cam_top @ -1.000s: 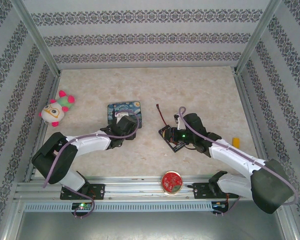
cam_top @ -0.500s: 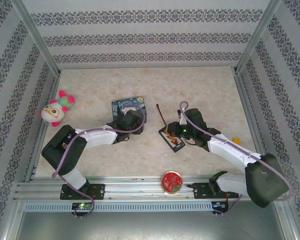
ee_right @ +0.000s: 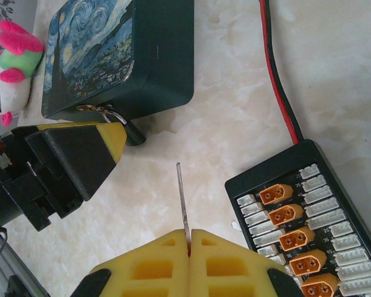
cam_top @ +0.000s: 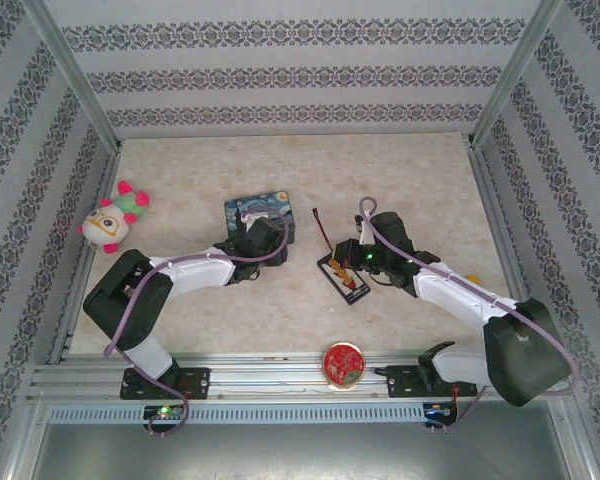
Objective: Unlock a padlock with a key
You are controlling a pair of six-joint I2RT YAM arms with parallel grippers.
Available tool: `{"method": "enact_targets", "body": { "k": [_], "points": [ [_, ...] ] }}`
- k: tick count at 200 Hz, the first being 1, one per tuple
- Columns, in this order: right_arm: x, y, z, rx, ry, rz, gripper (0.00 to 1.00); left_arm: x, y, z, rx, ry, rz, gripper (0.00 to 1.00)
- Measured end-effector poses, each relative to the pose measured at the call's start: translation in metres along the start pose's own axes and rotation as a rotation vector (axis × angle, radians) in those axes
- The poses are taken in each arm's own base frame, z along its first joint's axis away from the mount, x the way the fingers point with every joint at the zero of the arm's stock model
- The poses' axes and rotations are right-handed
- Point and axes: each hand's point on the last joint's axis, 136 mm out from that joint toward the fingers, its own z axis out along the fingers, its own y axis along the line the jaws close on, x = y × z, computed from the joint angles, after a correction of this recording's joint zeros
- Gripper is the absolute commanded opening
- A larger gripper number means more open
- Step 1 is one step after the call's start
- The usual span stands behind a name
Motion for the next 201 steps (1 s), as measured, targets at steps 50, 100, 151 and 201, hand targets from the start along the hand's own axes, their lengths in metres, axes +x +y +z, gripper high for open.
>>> {"method": "enact_targets", "body": {
  "k": [50, 100, 151, 201],
  "points": [
    [-0.005, 0.005, -0.006, -0.014, -0.024, -0.007, 0.0, -0.001, 0.007, 0.003, -0.038, -0.017, 0.0, 0.65],
    [-0.01, 0.006, -0.009, -0.022, -0.044, -0.01, 0.0, 0.01, 0.017, 0.017, -0.091, 0.005, 0.016, 0.61],
    [-0.011, 0.008, -0.011, -0.032, -0.057, -0.015, 0.0, 0.007, 0.015, 0.021, -0.094, -0.005, 0.015, 0.57],
    [-0.013, 0.01, -0.012, -0.039, -0.065, -0.018, 0.0, 0.003, 0.015, 0.027, -0.11, -0.026, 0.016, 0.58]
  ]
}}
